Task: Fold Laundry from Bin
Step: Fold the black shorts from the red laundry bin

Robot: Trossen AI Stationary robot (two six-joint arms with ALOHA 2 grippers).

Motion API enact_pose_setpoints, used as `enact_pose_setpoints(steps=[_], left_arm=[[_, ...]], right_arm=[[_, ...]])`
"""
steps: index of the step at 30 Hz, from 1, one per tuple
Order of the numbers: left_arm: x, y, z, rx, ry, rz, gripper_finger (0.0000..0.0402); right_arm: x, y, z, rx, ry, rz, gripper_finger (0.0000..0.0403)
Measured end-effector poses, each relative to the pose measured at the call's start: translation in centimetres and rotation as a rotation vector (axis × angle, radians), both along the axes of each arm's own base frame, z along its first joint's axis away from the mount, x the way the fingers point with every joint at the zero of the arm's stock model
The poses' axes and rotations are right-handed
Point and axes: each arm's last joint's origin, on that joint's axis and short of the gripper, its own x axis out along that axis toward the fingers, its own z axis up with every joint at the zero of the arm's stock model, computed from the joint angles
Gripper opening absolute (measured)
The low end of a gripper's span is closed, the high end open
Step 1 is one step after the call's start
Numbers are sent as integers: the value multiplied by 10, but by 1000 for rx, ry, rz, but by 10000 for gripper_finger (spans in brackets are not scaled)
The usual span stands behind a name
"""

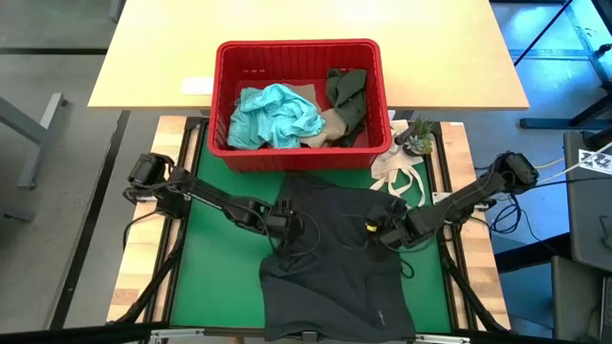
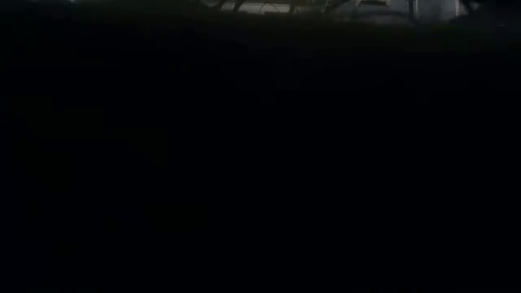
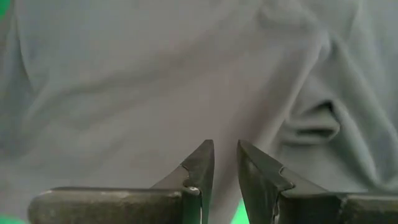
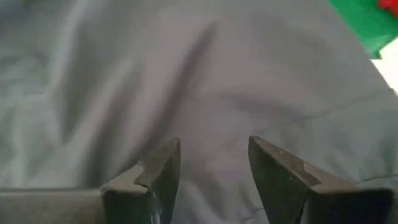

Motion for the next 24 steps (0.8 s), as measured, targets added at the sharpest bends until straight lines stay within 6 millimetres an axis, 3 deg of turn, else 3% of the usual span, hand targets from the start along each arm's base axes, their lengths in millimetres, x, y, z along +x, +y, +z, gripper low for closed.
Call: enact_pose_setpoints(steps=[6, 12, 20, 24], left_arm=[[-9, -5, -5, 24, 77, 25, 66], [-10, -10, -14, 43, 123, 38, 66], [-5, -8, -42, 68, 199, 47, 66], [-4, -9, -46, 76, 204, 48, 66]], right_arm=[[-5, -19, -6, -59, 145, -68, 191], [-6, -26, -9, -84, 208, -70, 191], [-22, -32, -31, -120, 284, -48, 191], [-30, -34, -42, -131, 305, -49, 191]])
